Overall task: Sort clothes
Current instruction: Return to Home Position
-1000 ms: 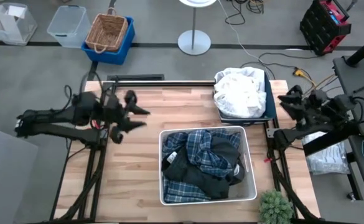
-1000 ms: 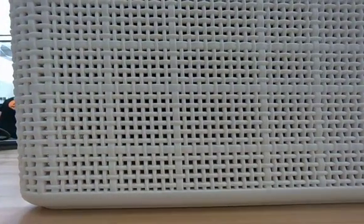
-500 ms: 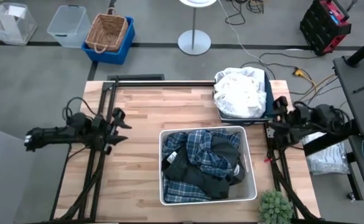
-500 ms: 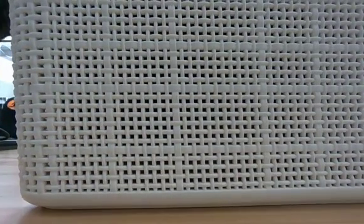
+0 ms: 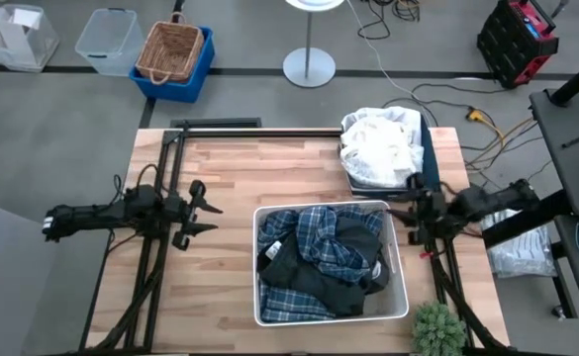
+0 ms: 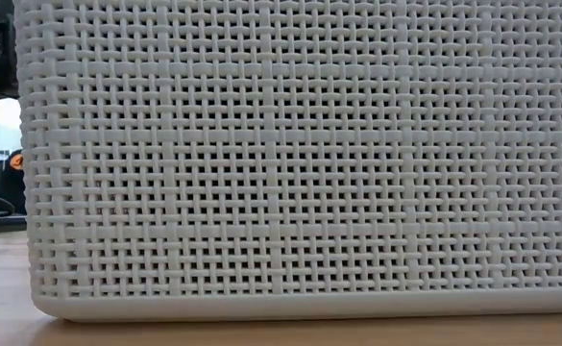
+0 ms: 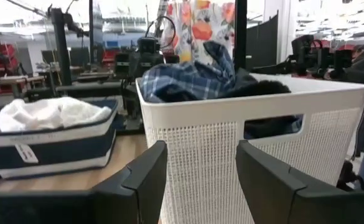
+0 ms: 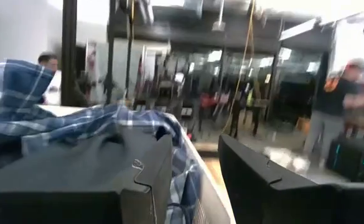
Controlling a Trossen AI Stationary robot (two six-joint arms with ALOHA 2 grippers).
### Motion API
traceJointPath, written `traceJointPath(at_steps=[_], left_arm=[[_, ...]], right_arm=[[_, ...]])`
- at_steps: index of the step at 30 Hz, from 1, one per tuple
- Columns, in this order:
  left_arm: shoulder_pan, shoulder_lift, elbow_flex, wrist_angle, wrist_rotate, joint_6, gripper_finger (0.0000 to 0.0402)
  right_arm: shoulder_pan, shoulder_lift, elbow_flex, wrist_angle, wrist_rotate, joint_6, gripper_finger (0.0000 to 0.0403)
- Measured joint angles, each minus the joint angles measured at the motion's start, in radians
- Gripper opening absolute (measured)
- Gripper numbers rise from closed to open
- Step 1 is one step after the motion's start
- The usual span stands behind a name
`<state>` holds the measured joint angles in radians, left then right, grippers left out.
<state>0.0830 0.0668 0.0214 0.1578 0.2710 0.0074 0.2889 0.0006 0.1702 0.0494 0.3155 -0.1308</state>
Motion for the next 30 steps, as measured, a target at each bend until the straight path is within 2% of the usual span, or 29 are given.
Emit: traceJointPath(at_steps=[3, 6, 10, 12, 23, 30], left_arm=[[0.0, 0.019, -0.001, -0.012, 0.0, 0.001, 0.0172], [0.0, 0.038, -0.001, -0.009, 0.0, 0.002, 0.0172], [-0.001, 0.058, -0.001, -0.011, 0.0, 0.002, 0.0172], [-0.001, 0.068, -0.001, -0.007, 0.0, 0.002, 0.0172], [-0.001, 0.11, -0.001, -0.01, 0.0, 0.002, 0.0172], [-0.001, 0.131, -0.001, -0.01, 0.0, 0.002, 0.0172]], right_arm=[[-0.001, 0.0, -0.154, 0.27, 0.002, -0.083, 0.0123], [-0.003, 0.013, -0.155, 0.221, 0.076, -0.086, 0.0127], [-0.007, 0.011, -0.156, 0.288, 0.251, -0.232, 0.0136], [-0.006, 0.013, -0.15, 0.284, 0.288, -0.278, 0.0139], [-0.006, 0.021, -0.146, 0.272, 0.287, -0.232, 0.0151], [-0.006, 0.022, -0.146, 0.27, 0.287, -0.182, 0.0137]])
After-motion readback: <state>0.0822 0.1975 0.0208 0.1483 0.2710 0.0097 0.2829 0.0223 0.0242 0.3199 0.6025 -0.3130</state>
